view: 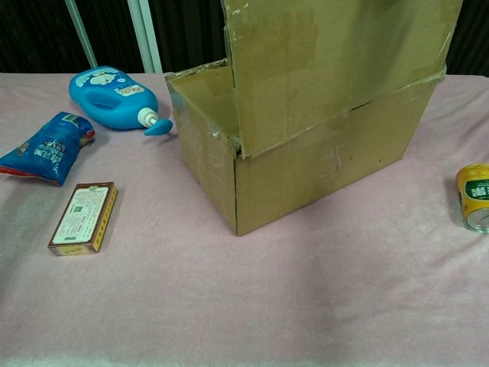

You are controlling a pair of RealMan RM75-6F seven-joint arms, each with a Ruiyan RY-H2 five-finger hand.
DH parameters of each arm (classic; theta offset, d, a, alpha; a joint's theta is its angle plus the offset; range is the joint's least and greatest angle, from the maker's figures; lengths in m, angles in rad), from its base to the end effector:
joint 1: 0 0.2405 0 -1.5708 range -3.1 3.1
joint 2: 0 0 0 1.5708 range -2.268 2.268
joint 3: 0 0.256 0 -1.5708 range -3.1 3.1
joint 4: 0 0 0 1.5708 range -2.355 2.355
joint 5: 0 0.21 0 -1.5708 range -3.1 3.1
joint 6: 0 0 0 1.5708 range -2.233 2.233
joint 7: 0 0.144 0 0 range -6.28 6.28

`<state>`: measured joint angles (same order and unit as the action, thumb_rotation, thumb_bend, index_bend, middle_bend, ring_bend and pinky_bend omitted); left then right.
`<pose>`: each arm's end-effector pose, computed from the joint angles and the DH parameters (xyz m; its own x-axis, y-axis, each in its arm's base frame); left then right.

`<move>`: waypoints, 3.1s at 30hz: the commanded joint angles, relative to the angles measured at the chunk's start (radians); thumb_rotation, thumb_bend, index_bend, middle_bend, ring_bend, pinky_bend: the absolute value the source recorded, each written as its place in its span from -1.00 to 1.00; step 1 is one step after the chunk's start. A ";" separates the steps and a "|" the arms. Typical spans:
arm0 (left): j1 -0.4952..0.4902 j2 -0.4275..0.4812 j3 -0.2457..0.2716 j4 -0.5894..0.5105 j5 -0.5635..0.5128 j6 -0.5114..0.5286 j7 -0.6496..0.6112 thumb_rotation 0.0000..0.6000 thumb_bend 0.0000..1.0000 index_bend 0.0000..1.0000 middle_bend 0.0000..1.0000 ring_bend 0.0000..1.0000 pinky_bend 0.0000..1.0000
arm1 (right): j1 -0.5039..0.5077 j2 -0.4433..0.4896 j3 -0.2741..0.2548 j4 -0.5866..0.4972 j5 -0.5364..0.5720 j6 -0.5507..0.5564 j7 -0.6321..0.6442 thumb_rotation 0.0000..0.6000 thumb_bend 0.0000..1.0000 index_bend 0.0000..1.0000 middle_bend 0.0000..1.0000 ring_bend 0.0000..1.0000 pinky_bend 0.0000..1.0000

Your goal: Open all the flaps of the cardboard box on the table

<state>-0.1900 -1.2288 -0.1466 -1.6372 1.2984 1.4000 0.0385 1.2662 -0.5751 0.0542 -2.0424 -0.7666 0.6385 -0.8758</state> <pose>-0.2961 0.2298 0.1323 0.2653 -0.0219 0.9639 0.9618 0.0756 -0.2630 -0.0326 -0.3594 0.2063 0.9571 0.0896 0.2756 -0.1945 -0.5066 0.8399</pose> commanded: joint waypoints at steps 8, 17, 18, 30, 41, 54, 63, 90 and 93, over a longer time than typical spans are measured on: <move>-0.001 0.001 -0.001 0.000 -0.002 -0.002 0.004 1.00 -0.60 -0.92 -0.98 -1.00 -1.00 | -0.034 0.113 -0.018 -0.079 -0.048 -0.047 0.021 1.00 -0.23 -0.27 -0.55 -0.85 -0.59; -0.001 0.001 0.000 0.002 -0.002 -0.005 0.008 1.00 -0.60 -0.92 -0.98 -1.00 -1.00 | -0.102 0.207 -0.008 -0.142 -0.131 -0.077 0.066 1.00 -0.23 -0.28 -0.55 -0.85 -0.59; -0.002 0.001 0.000 0.002 -0.002 -0.006 0.008 1.00 -0.60 -0.92 -0.98 -1.00 -1.00 | -0.113 0.215 -0.007 -0.147 -0.140 -0.077 0.073 1.00 -0.23 -0.28 -0.55 -0.85 -0.59; -0.006 0.000 0.012 -0.002 0.020 -0.006 0.036 1.00 -0.60 -0.92 -0.99 -1.00 -1.00 | -0.337 0.187 -0.004 -0.155 -0.256 0.102 0.200 1.00 -0.23 -0.35 -0.57 -0.85 -0.59; -0.087 0.071 0.006 -0.098 0.047 -0.107 0.154 1.00 -0.41 -0.92 -0.97 -1.00 -1.00 | -0.639 -0.089 -0.014 -0.050 -0.259 0.565 0.366 1.00 -0.16 -0.49 -0.66 -0.87 -0.59; -0.399 0.152 -0.165 -0.210 -0.014 -0.395 0.312 1.00 -0.31 -0.90 -0.92 -1.00 -0.98 | -0.831 -0.350 -0.021 0.154 -0.338 0.814 0.483 1.00 -0.17 -0.81 -0.89 -1.00 -0.59; -0.672 0.093 -0.236 -0.145 -0.162 -0.638 0.453 1.00 0.13 -0.69 -0.67 -0.80 -0.57 | -0.896 -0.448 -0.007 0.284 -0.341 0.821 0.600 1.00 -0.17 -0.81 -0.89 -1.00 -0.59; -1.216 -0.249 -0.128 0.303 -0.473 -0.895 0.606 1.00 0.63 -0.33 -0.18 -0.44 -0.32 | -0.961 -0.570 0.049 0.434 -0.375 0.749 0.768 1.00 -0.12 -0.81 -0.89 -1.00 -0.59; -1.244 -0.275 -0.110 0.332 -0.488 -0.894 0.609 1.00 0.63 -0.33 -0.17 -0.44 -0.33 | -0.963 -0.575 0.053 0.444 -0.378 0.737 0.779 1.00 -0.12 -0.81 -0.89 -1.00 -0.59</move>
<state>-1.4222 -1.4921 -0.2656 -1.3170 0.8188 0.5070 0.6453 0.3042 -1.1480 0.1057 -1.6012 -1.1431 1.3793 -0.0991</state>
